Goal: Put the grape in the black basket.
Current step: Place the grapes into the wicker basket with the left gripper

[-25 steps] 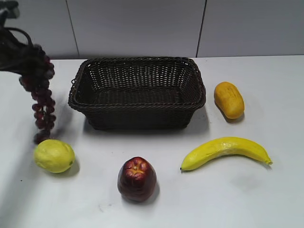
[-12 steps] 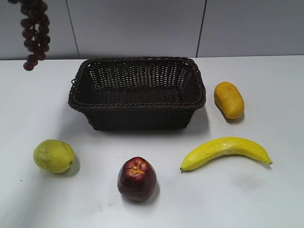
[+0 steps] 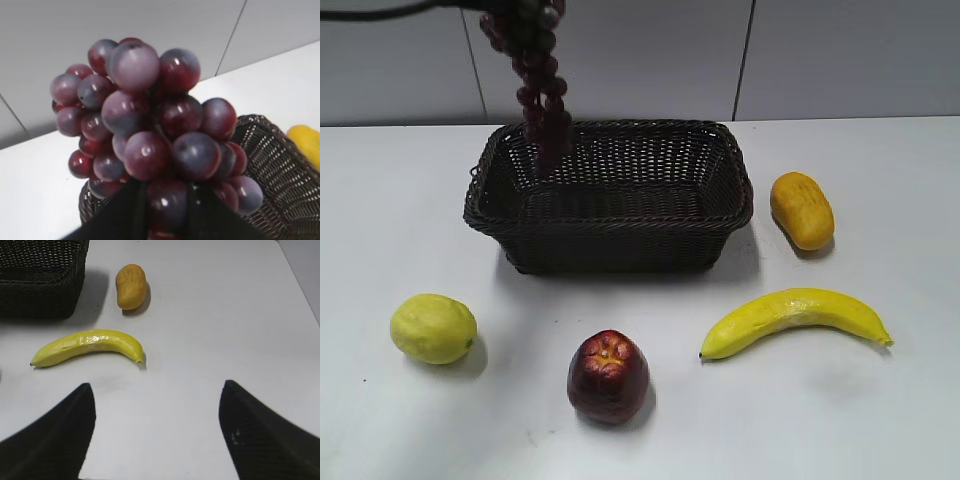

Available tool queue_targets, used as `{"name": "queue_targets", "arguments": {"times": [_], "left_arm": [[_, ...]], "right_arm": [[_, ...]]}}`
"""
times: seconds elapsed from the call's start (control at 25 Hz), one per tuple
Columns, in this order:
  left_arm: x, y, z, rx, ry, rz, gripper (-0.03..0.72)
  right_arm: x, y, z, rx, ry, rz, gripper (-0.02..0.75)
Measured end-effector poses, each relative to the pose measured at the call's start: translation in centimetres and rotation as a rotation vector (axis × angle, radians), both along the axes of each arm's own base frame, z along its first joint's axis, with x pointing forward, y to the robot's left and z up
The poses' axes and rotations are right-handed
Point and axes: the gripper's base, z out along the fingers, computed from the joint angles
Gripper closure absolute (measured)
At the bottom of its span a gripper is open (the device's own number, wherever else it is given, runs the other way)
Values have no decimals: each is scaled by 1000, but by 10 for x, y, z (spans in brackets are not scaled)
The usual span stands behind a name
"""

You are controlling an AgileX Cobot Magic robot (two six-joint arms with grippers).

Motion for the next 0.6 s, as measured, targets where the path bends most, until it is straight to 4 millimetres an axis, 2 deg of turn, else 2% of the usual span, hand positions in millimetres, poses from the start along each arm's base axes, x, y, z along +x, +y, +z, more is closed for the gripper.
{"name": "queue_targets", "arguments": {"times": [0.2, 0.36, 0.6], "left_arm": [[19, -21, -60, 70, 124, -31, 584], [23, -37, -96, 140, 185, -74, 584], [18, -53, -128, 275, 233, -159, 584]], "right_arm": [[0, 0, 0, 0, 0, 0, 153], [0, 0, 0, 0, 0, 0, 153], [0, 0, 0, 0, 0, 0, 153]]}}
